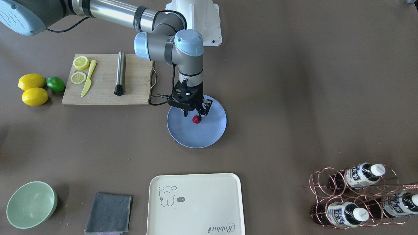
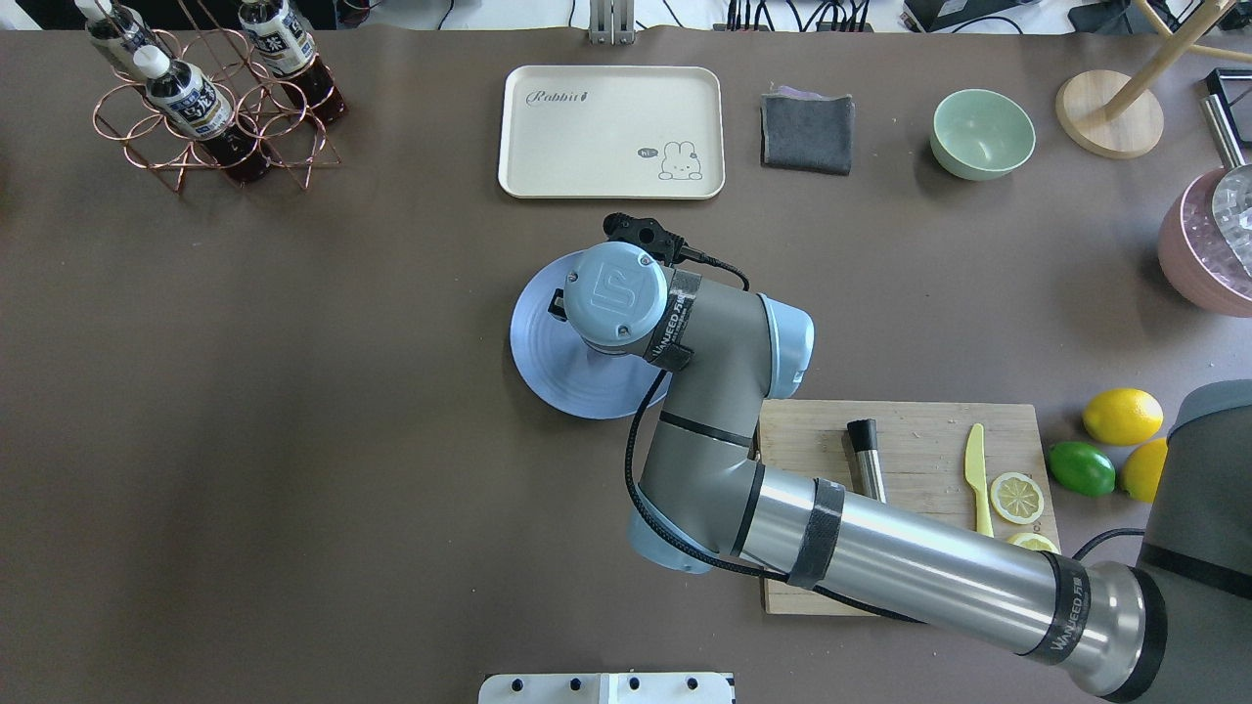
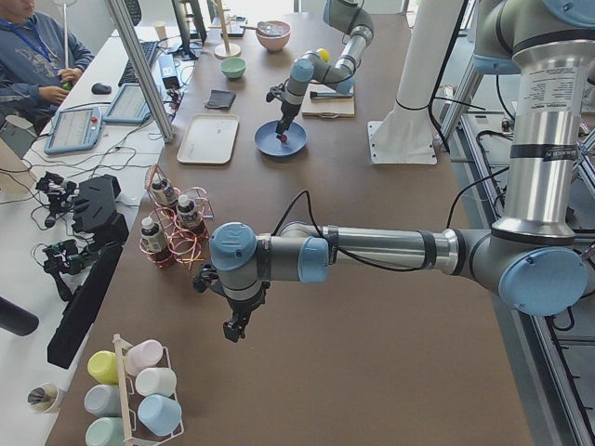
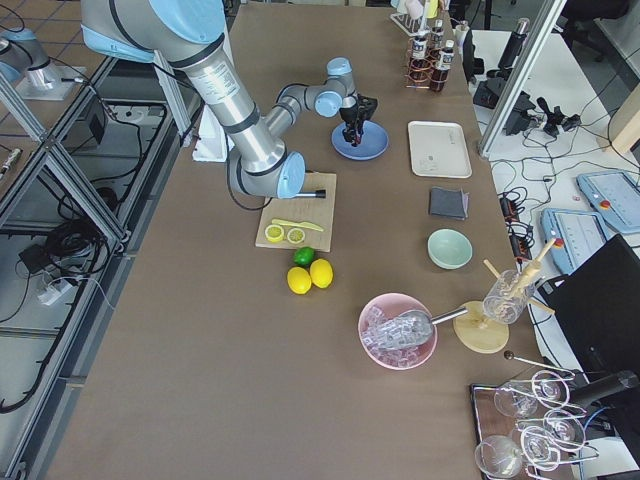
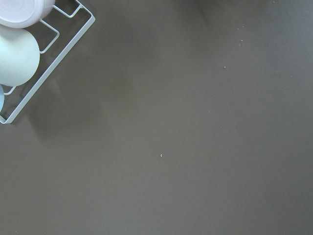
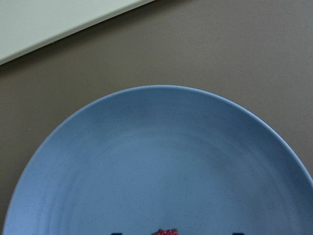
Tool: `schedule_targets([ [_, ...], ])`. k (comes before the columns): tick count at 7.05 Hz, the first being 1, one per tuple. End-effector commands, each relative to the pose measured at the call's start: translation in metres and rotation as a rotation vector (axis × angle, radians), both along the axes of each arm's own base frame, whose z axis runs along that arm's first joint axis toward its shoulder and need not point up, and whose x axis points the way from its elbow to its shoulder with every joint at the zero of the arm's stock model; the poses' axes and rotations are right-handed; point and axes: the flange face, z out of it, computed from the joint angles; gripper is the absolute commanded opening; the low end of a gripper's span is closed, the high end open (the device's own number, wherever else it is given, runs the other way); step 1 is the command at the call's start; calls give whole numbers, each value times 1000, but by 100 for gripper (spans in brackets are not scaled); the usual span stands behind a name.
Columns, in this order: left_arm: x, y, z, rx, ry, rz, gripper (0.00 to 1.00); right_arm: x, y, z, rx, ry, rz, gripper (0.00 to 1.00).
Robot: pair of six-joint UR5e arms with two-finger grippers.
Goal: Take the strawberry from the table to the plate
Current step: 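Lower the strawberry onto the plate and open the right gripper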
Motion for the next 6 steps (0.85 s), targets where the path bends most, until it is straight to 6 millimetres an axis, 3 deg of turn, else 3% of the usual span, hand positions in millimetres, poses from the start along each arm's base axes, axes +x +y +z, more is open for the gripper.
schedule_targets([
  [1,0,0,0,2,-1,0,98,31,-33,-6,-17,-19,-6,100],
  [2,-1,0,0,3,-1,0,98,62,-65,-1,-28,-23,-31,100],
  [3,-1,1,0,3,-1,0,98,105,-104,15,-35,-20,-54,100],
  [4,-1,1,2,-2,-1,0,98,161,-140,44,-33,5,-116,100],
  [5,-1,1,2,-2,-1,0,98,246,-167,83,-18,72,-211,100],
  [6,-1,2,3,-5,-1,0,98,338,-172,135,48,153,-314,100],
])
